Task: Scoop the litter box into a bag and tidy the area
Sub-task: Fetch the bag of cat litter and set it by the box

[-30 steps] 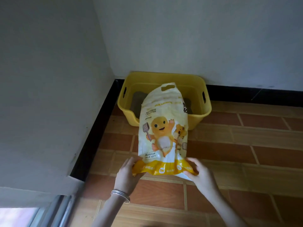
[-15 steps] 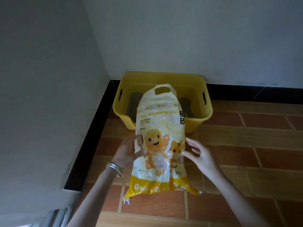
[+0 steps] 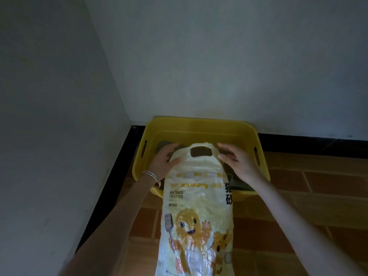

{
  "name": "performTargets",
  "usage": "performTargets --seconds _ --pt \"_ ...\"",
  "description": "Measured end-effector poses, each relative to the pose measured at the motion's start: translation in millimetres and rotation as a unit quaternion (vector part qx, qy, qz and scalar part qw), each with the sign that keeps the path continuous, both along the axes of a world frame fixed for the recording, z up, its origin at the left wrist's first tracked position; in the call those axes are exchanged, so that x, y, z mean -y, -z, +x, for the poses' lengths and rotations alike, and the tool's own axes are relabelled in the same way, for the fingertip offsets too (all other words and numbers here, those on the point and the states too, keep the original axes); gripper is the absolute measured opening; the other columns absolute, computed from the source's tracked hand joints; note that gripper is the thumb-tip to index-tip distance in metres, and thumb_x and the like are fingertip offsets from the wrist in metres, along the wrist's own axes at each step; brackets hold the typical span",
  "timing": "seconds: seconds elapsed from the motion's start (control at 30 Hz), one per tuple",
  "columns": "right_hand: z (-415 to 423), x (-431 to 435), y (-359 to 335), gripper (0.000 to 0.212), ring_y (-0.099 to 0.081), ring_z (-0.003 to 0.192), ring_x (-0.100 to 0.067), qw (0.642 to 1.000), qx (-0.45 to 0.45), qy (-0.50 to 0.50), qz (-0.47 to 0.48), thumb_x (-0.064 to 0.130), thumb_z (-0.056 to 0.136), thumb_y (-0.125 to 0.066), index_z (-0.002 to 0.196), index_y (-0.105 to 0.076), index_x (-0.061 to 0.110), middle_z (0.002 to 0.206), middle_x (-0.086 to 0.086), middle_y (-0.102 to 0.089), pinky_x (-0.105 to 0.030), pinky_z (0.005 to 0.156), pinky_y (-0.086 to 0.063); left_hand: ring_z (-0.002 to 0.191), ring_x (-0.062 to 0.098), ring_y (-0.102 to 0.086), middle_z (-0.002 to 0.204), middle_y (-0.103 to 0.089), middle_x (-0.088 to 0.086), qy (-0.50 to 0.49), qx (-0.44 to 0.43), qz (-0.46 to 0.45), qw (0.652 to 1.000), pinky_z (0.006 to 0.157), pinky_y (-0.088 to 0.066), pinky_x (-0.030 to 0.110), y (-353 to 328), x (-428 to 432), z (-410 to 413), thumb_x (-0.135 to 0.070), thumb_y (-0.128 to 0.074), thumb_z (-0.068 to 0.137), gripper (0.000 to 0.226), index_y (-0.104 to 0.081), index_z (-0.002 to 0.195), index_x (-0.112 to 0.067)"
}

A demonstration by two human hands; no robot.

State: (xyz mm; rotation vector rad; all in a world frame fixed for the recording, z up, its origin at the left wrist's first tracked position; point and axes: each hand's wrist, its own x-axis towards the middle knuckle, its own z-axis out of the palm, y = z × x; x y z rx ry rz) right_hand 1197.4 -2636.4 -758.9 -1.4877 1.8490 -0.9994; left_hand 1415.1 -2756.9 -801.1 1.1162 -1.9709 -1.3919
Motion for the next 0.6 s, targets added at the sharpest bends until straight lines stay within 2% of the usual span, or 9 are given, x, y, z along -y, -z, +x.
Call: performTargets --seconds 0.07,0.13,0.17,0.23,0.33,0.43,0.53,0.6 --pt "-7 7 3 0.041 -0.045 0.107 0.002 0.999 -0.005 -0.022 0.029 0.020 0.091 -0.053 0.131 -0.047 0.016 0.120 0.015 -0.047 0.002 0.073 -0.038 0.117 0.008 -0.044 0.130 -0.047 -0.003 0.020 0.009 0.018 1.000 0.077 -0.039 -0.001 5 12 -3 -0.014 -0.063 0.087 0.048 -0.047 0.132 -0.014" --pt "-14 14 9 0.038 -0.045 0.104 0.006 0.998 -0.016 -0.043 0.052 0.022 0.092 -0.052 0.129 -0.048 0.020 0.119 0.017 -0.048 0.001 0.072 -0.039 0.109 0.003 -0.050 0.126 -0.052 -0.003 0.038 0.014 0.023 0.999 0.075 -0.042 0.002 9 25 -5 -0.018 -0.064 0.087 0.041 -0.052 0.126 -0.018" --pt "-17 17 12 0.035 -0.045 0.099 0.010 0.997 -0.016 -0.052 0.061 0.021 0.092 -0.052 0.126 -0.050 0.021 0.116 0.019 -0.049 0.001 0.072 -0.038 0.102 -0.002 -0.052 0.120 -0.055 -0.005 0.043 0.012 0.024 0.999 0.074 -0.043 0.004 10 30 -6 -0.021 -0.066 0.086 0.034 -0.056 0.119 -0.021" --pt "-23 21 18 0.024 -0.045 0.088 0.018 0.995 0.002 -0.067 0.076 0.020 0.091 -0.053 0.114 -0.055 0.024 0.106 0.023 -0.052 0.003 0.072 -0.036 0.089 -0.003 -0.059 0.104 -0.063 -0.009 0.049 0.010 0.015 0.999 0.071 -0.047 0.012 14 38 -7 -0.037 -0.069 0.079 0.024 -0.064 0.099 -0.025" --pt "-27 24 25 0.004 -0.053 0.076 0.015 0.995 0.031 -0.058 0.075 0.023 0.089 -0.056 0.091 -0.060 0.025 0.093 0.013 -0.061 -0.001 0.069 -0.038 0.077 0.002 -0.063 0.078 -0.067 -0.013 0.051 0.015 -0.003 0.999 0.067 -0.049 0.019 19 48 -3 -0.053 -0.063 0.067 0.024 -0.064 0.078 -0.032" --pt "-28 22 27 0.008 -0.055 0.073 0.010 0.997 0.055 -0.039 0.048 0.019 0.087 -0.059 0.080 -0.060 0.023 0.085 0.006 -0.062 -0.004 0.067 -0.040 0.071 0.003 -0.062 0.072 -0.067 -0.014 0.052 0.008 -0.008 0.999 0.066 -0.049 0.018 13 51 2 -0.041 -0.070 0.071 0.008 -0.064 0.067 -0.038" --pt "-25 14 20 0.012 -0.057 0.074 0.005 0.996 0.073 -0.050 0.021 0.012 0.085 -0.061 0.078 -0.060 0.022 0.082 0.006 -0.061 -0.008 0.068 -0.042 0.069 0.001 -0.062 0.069 -0.067 -0.013 0.056 -0.001 -0.016 0.998 0.067 -0.048 0.017 4 46 9 -0.014 -0.072 0.079 0.017 -0.064 0.069 -0.025" --pt "-22 8 13 0.013 -0.057 0.073 0.002 0.995 0.078 -0.066 -0.002 0.012 0.083 -0.063 0.075 -0.060 0.023 0.078 0.008 -0.060 -0.010 0.067 -0.043 0.068 -0.001 -0.061 0.069 -0.066 -0.014 0.067 -0.020 -0.025 0.997 0.067 -0.047 0.014 -8 40 17 -0.016 -0.074 0.077 0.018 -0.064 0.067 -0.028"
